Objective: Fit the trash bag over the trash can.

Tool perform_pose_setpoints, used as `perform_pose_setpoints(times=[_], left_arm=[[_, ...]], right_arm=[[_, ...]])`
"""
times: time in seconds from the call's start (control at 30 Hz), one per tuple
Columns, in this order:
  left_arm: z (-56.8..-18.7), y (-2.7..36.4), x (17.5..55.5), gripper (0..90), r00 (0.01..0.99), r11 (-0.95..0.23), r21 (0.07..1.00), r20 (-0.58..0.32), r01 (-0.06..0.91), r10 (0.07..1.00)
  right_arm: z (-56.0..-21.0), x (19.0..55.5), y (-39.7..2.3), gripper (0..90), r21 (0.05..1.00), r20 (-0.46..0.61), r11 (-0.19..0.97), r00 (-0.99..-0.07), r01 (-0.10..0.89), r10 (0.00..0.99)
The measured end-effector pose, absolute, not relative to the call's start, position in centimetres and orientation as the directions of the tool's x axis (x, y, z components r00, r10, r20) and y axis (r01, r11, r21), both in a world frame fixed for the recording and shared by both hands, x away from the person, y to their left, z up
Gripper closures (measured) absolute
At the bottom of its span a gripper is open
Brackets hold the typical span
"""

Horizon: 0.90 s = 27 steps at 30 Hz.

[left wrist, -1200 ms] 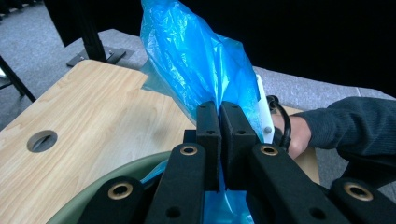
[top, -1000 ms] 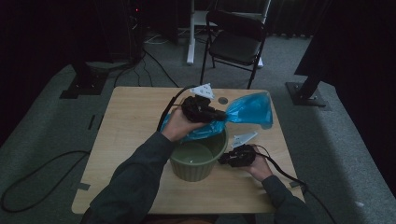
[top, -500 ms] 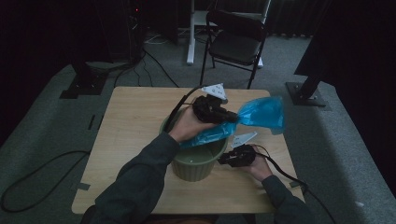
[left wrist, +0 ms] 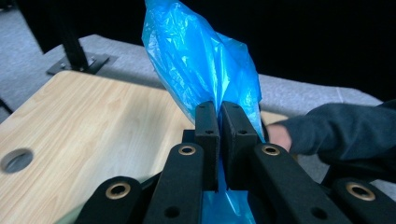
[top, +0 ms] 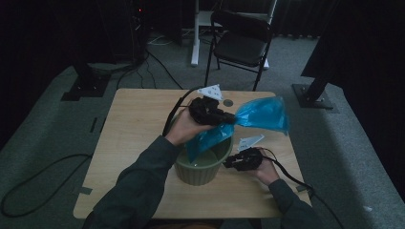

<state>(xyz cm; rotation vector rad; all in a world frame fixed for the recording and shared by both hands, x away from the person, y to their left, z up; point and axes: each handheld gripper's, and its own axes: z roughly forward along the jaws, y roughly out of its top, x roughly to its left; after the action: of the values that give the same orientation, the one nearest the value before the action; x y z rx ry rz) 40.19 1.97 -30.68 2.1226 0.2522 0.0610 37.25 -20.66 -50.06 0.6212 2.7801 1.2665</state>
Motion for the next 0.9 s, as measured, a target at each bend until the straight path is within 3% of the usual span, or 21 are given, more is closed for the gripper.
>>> perform_pose_setpoints(times=[0.33, 0.9], left_arm=[[-31.7, 4.7, 40.2, 86.1, 0.962, -0.553, 0.814, -0.03, 0.181, 0.271], [-33.1, 9.0, 39.5, 85.4, 0.939, -0.586, 0.778, -0.015, 0.227, 0.345]], right_arm=[[-49.0, 36.8, -22.1, 65.9, 0.748, 0.103, 0.576, -0.916, 0.328, 0.388], [-47.0, 36.6, -24.9, 65.2, 0.816, 0.07, 0.484, -0.885, 0.316, 0.461]])
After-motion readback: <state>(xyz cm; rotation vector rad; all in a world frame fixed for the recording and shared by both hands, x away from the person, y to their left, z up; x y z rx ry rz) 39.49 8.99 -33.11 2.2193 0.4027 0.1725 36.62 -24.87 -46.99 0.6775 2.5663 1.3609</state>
